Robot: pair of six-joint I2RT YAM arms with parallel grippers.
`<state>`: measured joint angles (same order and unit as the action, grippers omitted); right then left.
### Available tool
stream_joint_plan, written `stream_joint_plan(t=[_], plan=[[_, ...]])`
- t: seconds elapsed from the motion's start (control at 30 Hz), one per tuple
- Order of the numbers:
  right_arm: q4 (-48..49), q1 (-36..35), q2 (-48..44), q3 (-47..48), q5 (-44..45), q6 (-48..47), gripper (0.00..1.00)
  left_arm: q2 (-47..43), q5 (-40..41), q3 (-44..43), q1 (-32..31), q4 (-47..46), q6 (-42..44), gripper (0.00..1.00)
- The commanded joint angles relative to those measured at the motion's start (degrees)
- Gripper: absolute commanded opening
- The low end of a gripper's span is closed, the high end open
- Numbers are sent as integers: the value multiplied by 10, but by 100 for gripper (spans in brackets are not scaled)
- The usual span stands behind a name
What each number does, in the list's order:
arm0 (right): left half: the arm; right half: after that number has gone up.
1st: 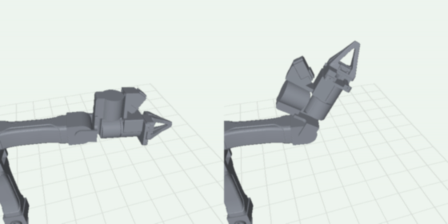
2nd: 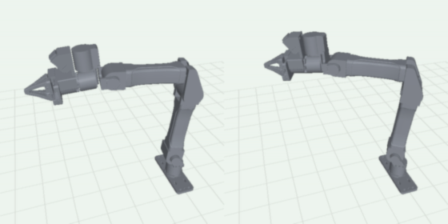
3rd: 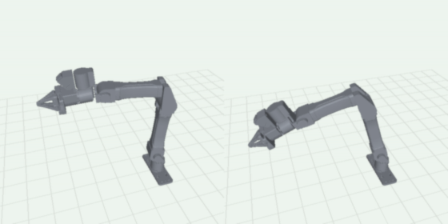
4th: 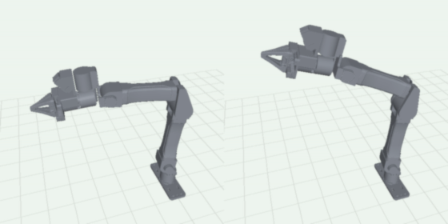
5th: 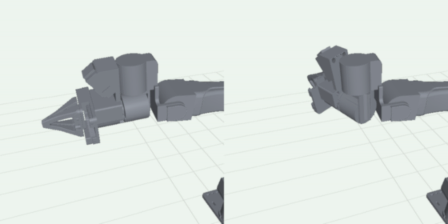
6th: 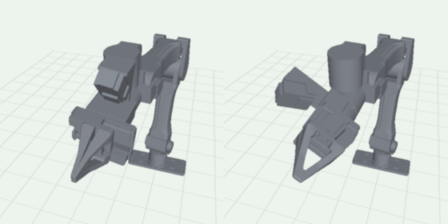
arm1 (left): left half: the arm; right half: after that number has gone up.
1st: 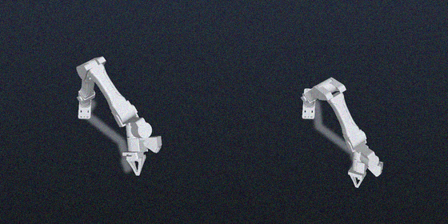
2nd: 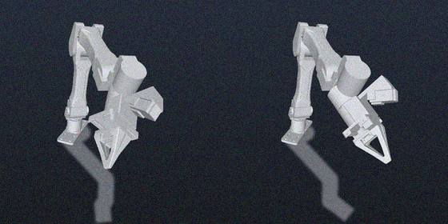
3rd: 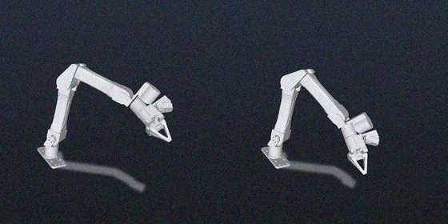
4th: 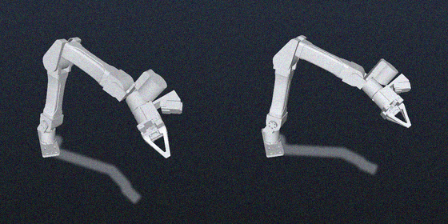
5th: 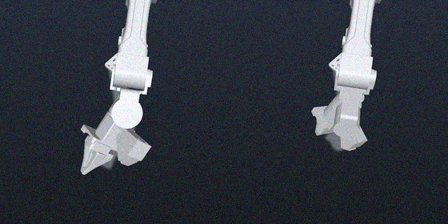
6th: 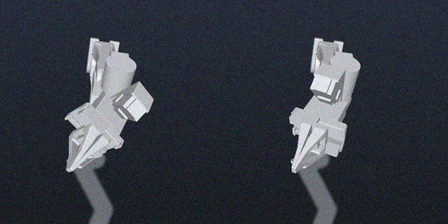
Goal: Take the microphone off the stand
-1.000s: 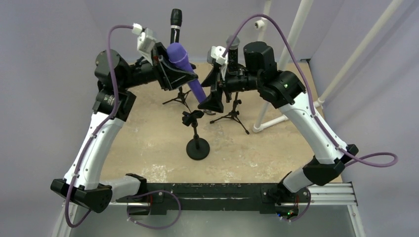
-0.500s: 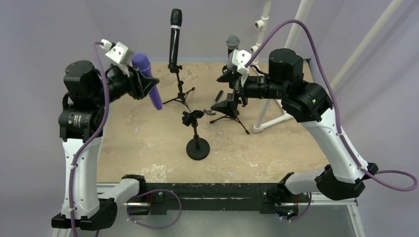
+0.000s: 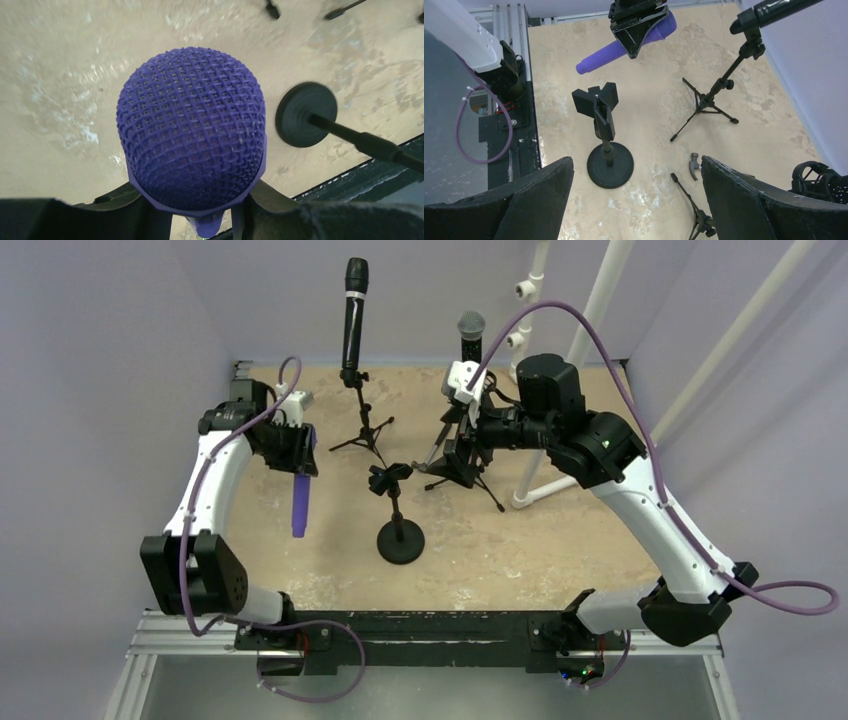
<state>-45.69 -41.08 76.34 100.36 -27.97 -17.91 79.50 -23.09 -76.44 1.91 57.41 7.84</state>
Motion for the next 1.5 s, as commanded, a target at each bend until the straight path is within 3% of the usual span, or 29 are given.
stream_joint_plan(t=[0.0, 0.53, 1.13, 1.47], plan=[[20, 2, -21, -16, 12, -9, 95, 47, 17, 26, 16, 23, 16, 0], [30, 2, -26, -45, 2, -7, 96, 185, 90, 93, 16, -94, -68, 13], [28, 3, -17, -53, 14, -20, 96, 258, 102, 73, 9, -63, -100, 29], [20, 2, -26, -56, 10, -28, 96, 284, 153, 72, -14, -49, -105, 39]])
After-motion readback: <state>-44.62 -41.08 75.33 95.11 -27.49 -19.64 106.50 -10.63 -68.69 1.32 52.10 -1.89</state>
